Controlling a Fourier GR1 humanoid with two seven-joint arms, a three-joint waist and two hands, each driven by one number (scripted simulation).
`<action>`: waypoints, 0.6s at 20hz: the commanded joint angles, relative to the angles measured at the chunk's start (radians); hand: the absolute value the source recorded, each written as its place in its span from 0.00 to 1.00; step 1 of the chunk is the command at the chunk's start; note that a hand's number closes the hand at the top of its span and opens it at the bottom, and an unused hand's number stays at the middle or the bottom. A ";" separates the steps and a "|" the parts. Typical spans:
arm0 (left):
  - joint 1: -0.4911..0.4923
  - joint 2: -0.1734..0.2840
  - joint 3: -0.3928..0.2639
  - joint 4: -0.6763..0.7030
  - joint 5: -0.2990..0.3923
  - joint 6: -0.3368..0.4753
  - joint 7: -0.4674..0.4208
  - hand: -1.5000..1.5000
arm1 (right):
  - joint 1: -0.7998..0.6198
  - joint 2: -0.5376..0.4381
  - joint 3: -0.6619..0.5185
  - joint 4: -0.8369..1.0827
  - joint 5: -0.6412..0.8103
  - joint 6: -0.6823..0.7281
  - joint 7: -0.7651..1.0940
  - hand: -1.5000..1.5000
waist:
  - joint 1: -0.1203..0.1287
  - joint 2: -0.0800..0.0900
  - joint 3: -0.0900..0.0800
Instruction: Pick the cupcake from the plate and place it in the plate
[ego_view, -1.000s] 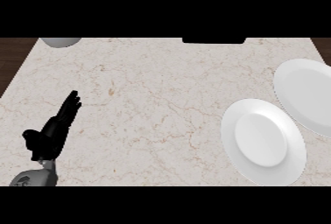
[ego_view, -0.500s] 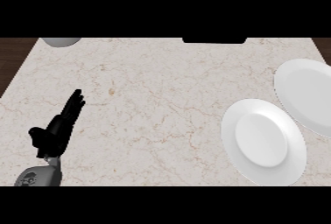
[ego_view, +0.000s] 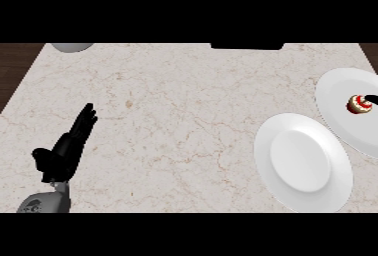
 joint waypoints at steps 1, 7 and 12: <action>-0.034 0.044 0.048 0.058 0.020 -0.024 -0.026 0.50 | 0.015 -0.008 -0.094 0.009 -0.101 0.029 -0.045 0.00 | -0.018 -0.001 -0.001; 0.019 -0.016 -0.004 -0.003 -0.011 0.015 -0.017 0.50 | 0.026 -0.108 -0.246 0.051 -0.256 0.164 -0.043 0.00 | -0.012 -0.001 0.001; -0.012 0.015 0.020 -0.003 0.011 -0.010 -0.003 0.50 | 0.158 -0.218 -0.323 0.087 -0.334 0.375 -0.132 0.00 | -0.012 0.009 0.006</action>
